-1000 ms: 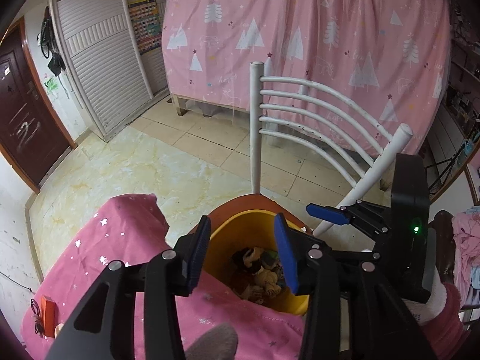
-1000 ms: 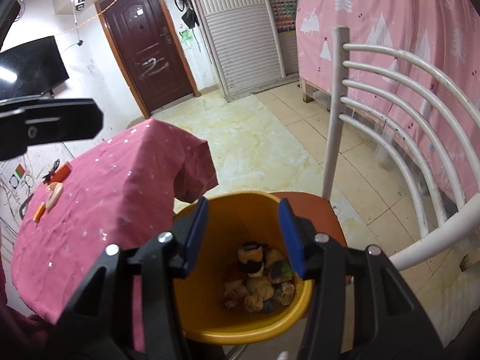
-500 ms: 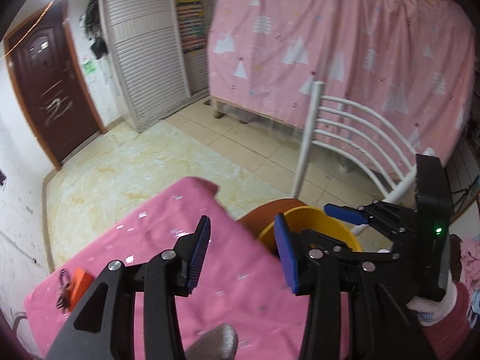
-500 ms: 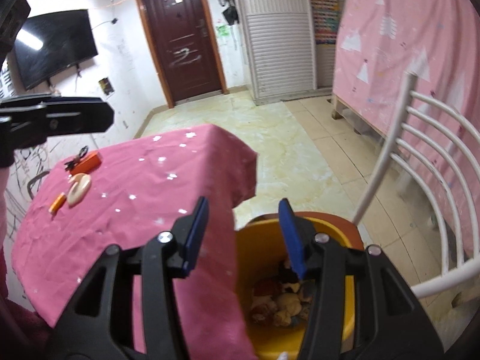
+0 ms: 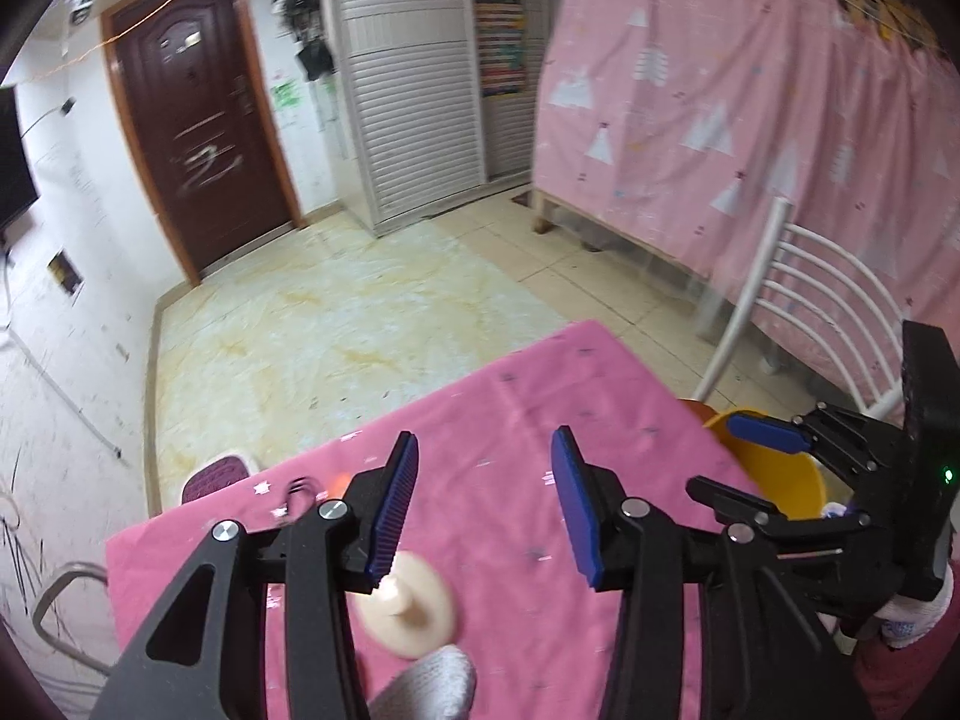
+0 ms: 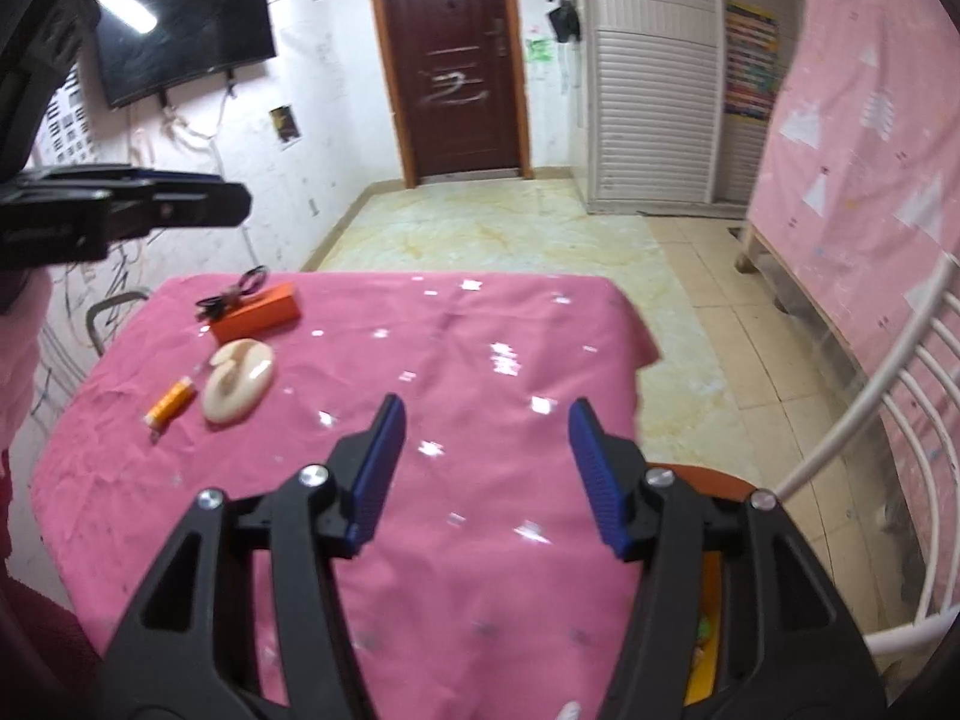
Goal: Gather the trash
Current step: 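Grasp the black cable with the left tool while the right tool grasps the cream round lid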
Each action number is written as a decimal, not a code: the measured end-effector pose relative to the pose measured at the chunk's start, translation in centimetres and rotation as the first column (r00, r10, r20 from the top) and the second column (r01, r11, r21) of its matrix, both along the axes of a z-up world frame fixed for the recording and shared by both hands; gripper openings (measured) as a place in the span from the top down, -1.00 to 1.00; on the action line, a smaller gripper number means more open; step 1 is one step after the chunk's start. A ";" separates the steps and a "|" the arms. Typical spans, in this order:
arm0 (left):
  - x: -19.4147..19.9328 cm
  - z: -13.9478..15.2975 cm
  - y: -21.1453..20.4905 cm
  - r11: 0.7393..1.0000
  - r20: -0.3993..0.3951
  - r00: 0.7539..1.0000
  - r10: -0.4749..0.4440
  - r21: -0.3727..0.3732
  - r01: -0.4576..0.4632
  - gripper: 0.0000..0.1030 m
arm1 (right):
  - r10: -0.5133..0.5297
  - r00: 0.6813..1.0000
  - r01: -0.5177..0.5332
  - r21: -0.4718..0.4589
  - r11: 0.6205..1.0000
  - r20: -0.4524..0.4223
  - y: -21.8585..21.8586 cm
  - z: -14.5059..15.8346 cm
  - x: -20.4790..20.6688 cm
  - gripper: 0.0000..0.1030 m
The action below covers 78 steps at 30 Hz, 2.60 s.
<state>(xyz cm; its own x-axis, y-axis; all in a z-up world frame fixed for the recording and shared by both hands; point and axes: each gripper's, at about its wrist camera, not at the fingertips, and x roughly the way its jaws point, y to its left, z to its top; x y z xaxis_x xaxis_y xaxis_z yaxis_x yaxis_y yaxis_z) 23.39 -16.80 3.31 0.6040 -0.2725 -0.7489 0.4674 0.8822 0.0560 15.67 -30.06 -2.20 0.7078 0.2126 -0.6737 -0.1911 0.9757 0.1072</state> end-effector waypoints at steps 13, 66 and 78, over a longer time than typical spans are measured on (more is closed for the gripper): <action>3.5 -2.8 8.2 0.996 -0.045 0.995 0.091 0.013 -0.090 0.25 | 0.131 0.990 -0.131 -0.002 0.991 -0.048 7.3 -0.7 2.7 -0.06; 5.8 -7.2 15.8 0.983 -0.138 0.980 0.143 -0.099 -0.157 0.80 | 0.273 0.951 -0.287 -0.089 0.954 -0.147 18.0 -3.1 5.5 -0.25; 3.4 -3.2 12.3 0.990 -0.070 0.991 0.113 -0.079 -0.119 0.80 | 0.196 0.980 -0.197 -0.036 0.980 -0.044 12.4 0.4 3.0 -0.25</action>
<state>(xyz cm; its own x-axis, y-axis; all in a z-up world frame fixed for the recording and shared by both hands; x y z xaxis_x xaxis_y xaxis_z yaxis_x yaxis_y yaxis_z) 26.76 -4.48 0.11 0.5856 -0.2662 -0.7657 0.3617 0.9311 -0.0471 18.62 -17.64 -1.75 0.6275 0.3175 -0.7110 -0.3758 0.9232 0.0807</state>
